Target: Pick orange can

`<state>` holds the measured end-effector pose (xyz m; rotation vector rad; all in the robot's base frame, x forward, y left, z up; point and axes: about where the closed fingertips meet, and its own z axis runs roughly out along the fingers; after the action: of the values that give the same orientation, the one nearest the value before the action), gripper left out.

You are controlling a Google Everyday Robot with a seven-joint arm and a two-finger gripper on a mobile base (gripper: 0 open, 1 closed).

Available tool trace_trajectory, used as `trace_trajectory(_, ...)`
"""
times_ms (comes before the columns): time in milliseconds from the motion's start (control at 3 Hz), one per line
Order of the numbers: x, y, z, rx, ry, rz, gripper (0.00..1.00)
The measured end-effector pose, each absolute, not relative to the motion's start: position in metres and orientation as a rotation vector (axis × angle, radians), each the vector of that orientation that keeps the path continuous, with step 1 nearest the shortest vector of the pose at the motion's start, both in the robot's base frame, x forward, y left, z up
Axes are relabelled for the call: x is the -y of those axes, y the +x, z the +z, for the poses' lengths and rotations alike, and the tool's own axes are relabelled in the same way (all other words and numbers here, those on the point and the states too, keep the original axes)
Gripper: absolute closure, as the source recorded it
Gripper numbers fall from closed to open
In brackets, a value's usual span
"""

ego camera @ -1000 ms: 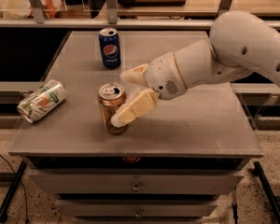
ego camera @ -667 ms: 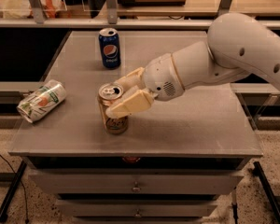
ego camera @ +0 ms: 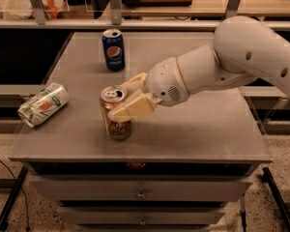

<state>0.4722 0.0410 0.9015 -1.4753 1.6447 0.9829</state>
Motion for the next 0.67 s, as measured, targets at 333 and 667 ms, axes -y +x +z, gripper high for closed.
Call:
trace_trajectory(333, -0.027, 0.48, 0.91, -1.668, -1.481, 0.941, 1.0)
trace_trajectory(667, -0.002, 0.491, 0.929, -1.691, -1.47, 0.871, 1.0)
